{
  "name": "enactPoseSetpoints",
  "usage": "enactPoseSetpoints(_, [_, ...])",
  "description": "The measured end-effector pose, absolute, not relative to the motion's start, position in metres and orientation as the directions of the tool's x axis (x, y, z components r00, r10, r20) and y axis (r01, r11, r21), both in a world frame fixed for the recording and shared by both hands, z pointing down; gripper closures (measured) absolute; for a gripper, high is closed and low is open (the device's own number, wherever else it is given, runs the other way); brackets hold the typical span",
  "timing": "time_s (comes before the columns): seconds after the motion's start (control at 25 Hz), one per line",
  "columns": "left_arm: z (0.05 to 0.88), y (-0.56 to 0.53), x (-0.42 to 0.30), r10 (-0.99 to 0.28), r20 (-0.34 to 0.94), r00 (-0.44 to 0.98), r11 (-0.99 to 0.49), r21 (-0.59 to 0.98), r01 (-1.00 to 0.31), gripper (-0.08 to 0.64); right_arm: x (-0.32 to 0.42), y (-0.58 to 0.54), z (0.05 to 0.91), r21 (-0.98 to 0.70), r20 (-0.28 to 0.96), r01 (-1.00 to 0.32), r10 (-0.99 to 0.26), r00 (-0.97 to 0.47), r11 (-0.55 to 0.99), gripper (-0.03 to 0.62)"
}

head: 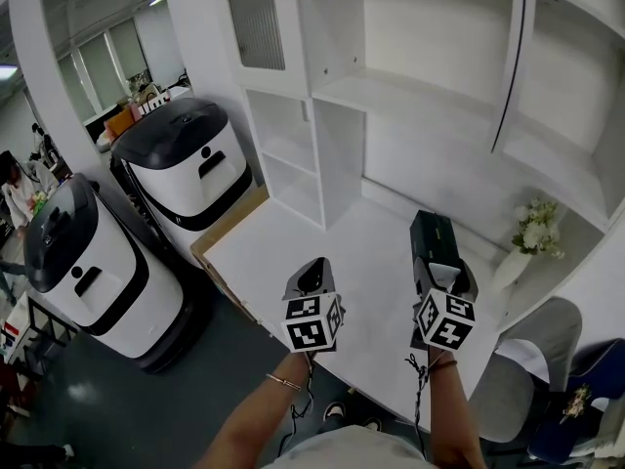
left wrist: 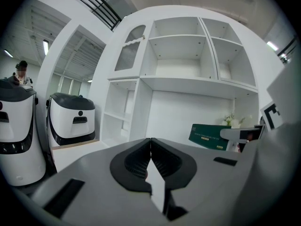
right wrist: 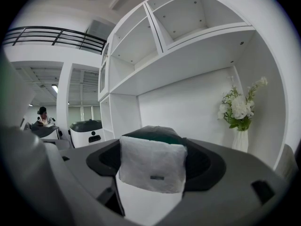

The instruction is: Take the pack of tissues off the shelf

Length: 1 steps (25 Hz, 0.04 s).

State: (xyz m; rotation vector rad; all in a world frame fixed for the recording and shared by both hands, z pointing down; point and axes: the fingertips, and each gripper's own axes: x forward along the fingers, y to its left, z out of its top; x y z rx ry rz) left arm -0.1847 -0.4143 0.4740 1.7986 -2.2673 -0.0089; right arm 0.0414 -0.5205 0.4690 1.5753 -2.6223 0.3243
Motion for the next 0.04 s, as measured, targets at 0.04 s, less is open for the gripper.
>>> enactPoseSetpoints(0.04, [0.4743, -0.4139, -0.1847, -0.959, 0.189, -0.211, 0.241, 0.157, -0.958, 0.541, 0.0424, -0.5203, 0.4697, -0.147, 0.164, -0.879, -0.865, -0.474, 0.453, 0.206])
